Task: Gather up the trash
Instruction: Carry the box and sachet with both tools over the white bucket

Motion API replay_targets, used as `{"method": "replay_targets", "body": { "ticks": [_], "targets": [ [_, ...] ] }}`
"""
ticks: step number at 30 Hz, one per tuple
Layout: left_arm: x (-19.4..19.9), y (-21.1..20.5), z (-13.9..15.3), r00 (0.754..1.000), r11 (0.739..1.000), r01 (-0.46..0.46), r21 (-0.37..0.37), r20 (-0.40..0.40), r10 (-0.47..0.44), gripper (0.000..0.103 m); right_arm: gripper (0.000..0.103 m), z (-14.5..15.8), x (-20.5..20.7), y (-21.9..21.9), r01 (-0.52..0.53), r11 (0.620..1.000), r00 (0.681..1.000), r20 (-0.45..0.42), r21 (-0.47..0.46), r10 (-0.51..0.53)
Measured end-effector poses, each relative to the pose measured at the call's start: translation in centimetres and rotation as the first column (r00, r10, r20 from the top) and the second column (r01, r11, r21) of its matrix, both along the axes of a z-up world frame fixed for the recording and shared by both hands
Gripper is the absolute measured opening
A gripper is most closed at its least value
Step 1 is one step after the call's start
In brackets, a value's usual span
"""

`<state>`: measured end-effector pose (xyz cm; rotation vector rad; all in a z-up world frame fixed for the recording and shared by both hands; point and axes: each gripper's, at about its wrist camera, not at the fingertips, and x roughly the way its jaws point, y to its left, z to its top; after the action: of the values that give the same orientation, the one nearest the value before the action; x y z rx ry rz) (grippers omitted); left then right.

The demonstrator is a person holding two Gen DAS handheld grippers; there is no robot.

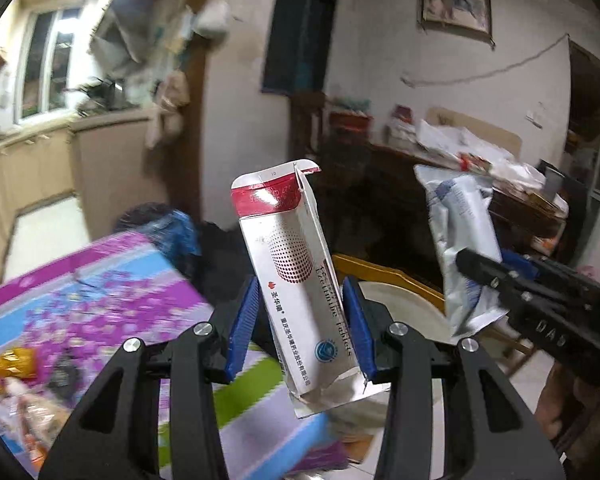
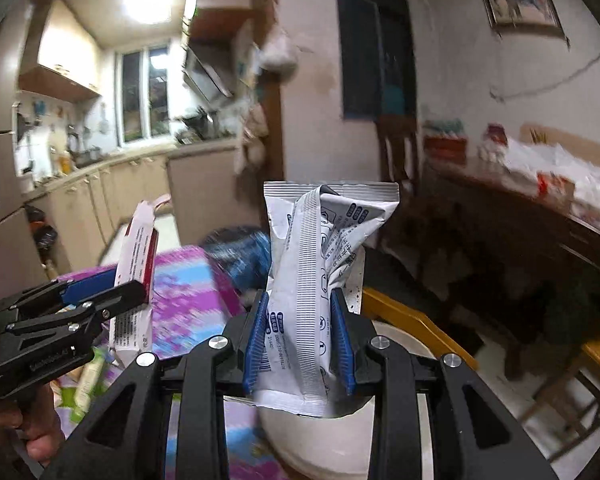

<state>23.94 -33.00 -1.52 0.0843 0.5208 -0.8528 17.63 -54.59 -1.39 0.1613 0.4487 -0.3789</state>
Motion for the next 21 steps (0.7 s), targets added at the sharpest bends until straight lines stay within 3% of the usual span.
{"method": "replay_targets", "body": {
  "ticks": [4, 10, 16, 21],
  "targets": [
    [1.6, -5.4, -1.5, 0.991, 0.997, 0.075, 0.024, -0.116, -0.072, 0.042, 0.032, -2.2, 2.1, -4.9, 0.017, 0.996, 0.996, -0.094, 0.086, -0.008],
    [2.5, -10.4, -5.1, 0.956, 0.982, 0.161, 0.102, -0.263, -0.129, 0.042, 0.033, -6.9, 5.4, -10.9, 0.053, 0.978, 0.976, -0.22, 0.202, -0.007],
    [3.2, -13.0, -8.1, 0.929, 0.964, 0.209, 0.165, -0.341, -0.143, 0.042, 0.033, -11.1, 5.8, -12.7, 0.082, 0.966, 0.956, -0.293, 0.246, -0.006],
    [3.4, -13.8, -10.1, 0.933, 0.95, 0.204, 0.237, -0.342, -0.115, 0.042, 0.033, -13.2, 4.5, -12.0, 0.088, 0.961, 0.952, -0.306, 0.261, -0.004]
  ]
}}
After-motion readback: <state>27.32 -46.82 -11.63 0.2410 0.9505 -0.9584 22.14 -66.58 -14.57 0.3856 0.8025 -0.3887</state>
